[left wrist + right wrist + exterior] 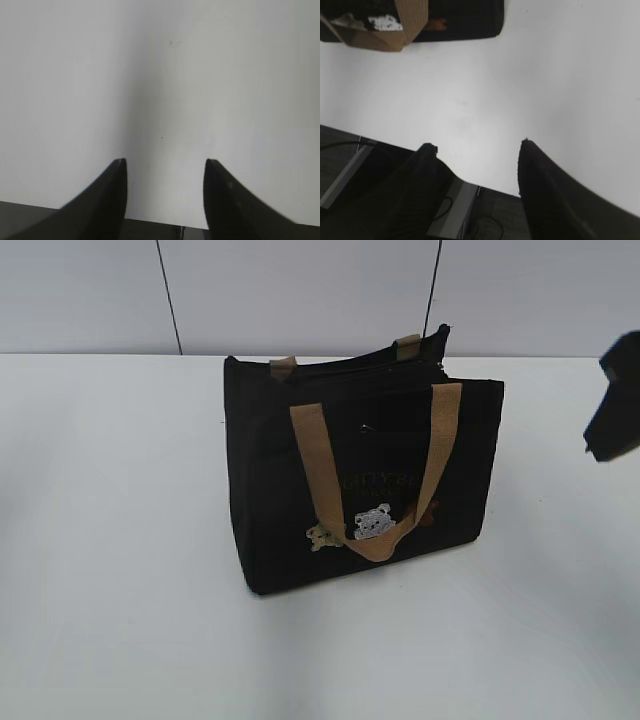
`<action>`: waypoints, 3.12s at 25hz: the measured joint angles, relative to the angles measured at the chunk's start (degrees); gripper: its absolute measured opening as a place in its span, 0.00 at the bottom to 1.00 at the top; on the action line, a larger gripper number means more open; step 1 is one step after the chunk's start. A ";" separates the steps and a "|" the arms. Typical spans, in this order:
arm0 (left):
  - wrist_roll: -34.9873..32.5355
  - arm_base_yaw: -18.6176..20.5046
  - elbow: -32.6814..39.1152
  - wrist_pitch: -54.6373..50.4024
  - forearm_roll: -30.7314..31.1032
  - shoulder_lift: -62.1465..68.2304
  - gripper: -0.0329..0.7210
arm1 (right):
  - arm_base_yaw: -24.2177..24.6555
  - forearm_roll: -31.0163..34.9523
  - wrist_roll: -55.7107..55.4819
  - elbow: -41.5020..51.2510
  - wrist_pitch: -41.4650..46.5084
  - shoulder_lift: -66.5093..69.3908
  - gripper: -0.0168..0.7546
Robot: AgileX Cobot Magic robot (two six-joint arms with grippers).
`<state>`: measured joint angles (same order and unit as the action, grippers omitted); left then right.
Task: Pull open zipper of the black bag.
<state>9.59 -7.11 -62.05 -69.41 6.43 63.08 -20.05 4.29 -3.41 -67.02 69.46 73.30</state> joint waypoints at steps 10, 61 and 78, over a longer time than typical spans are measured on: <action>-4.70 0.00 11.54 -0.38 -0.57 -30.28 0.46 | 0.00 4.69 1.62 18.23 0.16 -19.65 0.53; -11.97 0.60 30.90 8.23 -12.60 -63.42 0.45 | 24.41 4.59 16.60 40.27 -6.50 -73.76 0.51; -11.97 0.60 30.90 8.23 -12.60 -63.42 0.45 | 24.48 4.59 16.60 40.27 -6.50 -73.76 0.51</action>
<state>-2.38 -6.51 -31.15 -61.18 -6.16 -0.34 4.43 8.88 13.19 -26.76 62.96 -0.46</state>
